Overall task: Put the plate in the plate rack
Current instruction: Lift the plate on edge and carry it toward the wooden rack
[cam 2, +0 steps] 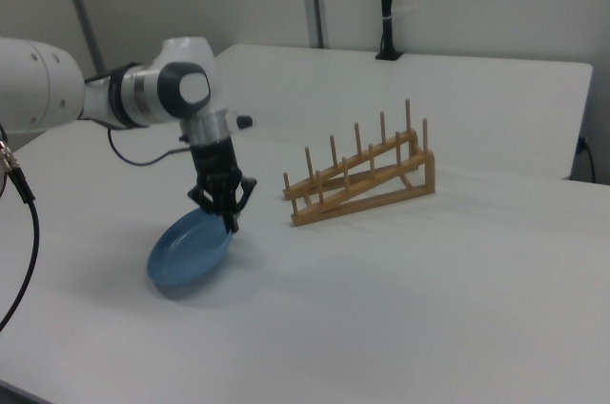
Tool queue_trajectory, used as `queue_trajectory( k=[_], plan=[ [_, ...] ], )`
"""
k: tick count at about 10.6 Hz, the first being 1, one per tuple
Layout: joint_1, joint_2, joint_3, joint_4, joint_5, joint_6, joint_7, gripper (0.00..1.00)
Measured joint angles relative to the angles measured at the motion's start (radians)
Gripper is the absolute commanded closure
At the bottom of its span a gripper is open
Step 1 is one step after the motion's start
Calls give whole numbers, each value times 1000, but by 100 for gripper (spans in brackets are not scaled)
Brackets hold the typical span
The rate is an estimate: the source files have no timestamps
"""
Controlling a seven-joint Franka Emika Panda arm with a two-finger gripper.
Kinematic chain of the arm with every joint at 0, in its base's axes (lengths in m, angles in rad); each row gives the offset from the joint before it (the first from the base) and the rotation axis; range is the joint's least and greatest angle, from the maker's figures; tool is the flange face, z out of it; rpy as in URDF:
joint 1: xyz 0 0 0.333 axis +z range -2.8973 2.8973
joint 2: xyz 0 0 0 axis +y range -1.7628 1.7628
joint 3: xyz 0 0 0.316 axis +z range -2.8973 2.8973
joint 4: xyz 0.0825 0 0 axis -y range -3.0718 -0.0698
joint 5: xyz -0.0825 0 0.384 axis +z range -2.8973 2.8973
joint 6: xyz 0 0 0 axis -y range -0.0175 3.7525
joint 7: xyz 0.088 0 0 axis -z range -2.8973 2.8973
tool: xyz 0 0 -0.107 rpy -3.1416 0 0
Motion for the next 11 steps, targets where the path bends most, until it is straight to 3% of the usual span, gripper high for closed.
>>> queue_trajectory(
  k=[5,8,11],
  plan=[
    [-13,-39,-13,205,0,0,13,100],
    [-36,-46,-51,286,-1,135,118,100],
    [-46,-52,-105,299,-92,298,257,100]
  ],
)
